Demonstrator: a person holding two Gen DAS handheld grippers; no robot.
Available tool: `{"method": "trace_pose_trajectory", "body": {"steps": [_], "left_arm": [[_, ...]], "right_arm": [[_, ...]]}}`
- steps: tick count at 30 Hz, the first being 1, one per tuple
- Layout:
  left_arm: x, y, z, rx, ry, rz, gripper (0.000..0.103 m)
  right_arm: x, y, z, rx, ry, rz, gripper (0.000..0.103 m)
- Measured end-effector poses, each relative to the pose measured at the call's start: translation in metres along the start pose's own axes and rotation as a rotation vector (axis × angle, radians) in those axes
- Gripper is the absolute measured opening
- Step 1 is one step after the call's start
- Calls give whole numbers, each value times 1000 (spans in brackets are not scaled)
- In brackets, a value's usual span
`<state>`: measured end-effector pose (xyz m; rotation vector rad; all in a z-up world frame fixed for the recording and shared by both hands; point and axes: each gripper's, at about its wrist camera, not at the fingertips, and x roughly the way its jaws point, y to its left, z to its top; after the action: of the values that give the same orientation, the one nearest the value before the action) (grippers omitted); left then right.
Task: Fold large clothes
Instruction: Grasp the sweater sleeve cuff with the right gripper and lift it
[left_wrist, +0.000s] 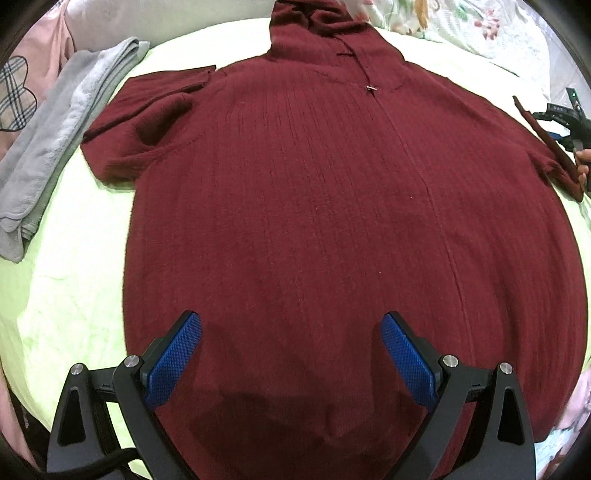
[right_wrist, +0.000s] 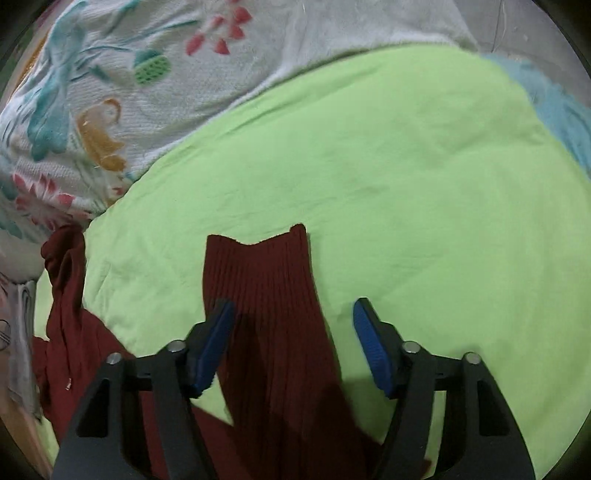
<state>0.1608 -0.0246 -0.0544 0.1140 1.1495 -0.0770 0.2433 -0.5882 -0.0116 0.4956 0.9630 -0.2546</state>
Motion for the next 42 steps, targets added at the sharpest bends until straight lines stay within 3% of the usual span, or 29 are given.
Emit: {"method": "trace_pose_trajectory", "body": {"steps": [3, 4, 9, 13, 21, 25, 29, 35, 37, 40, 42], "left_arm": [[3, -3, 2, 2, -2, -14, 98], [3, -4, 2, 4, -2, -18, 98], [0, -4, 0, 2, -16, -33, 98], [-8, 3, -4, -22, -31, -50, 98], [-24, 30, -7, -89, -74, -63, 98], [-28, 47, -8, -131, -94, -53, 98], [-34, 63, -12, -169, -108, -61, 98], [-30, 80, -10, -201, -107, -71, 98], [-28, 84, -7, -207, -113, -86, 98], [-24, 90, 5, -216, -125, -123, 98], [-18, 92, 17, -226, -127, -156, 98]], "right_arm": [[-1, 12, -3, -46, 13, 12, 6], [-3, 16, -4, -54, 2, 15, 6], [-37, 56, -18, -75, -87, 89, 6], [-50, 116, -44, -114, -101, 184, 6], [-27, 271, -125, -194, -15, 456, 6], [-5, 350, -163, -250, 53, 540, 5], [18, 401, -193, -270, 126, 604, 6], [41, 439, -227, -293, 226, 694, 6], [47, 445, -236, -297, 260, 713, 11], [47, 434, -236, -253, 280, 742, 31], [35, 421, -232, -233, 247, 747, 32]]}}
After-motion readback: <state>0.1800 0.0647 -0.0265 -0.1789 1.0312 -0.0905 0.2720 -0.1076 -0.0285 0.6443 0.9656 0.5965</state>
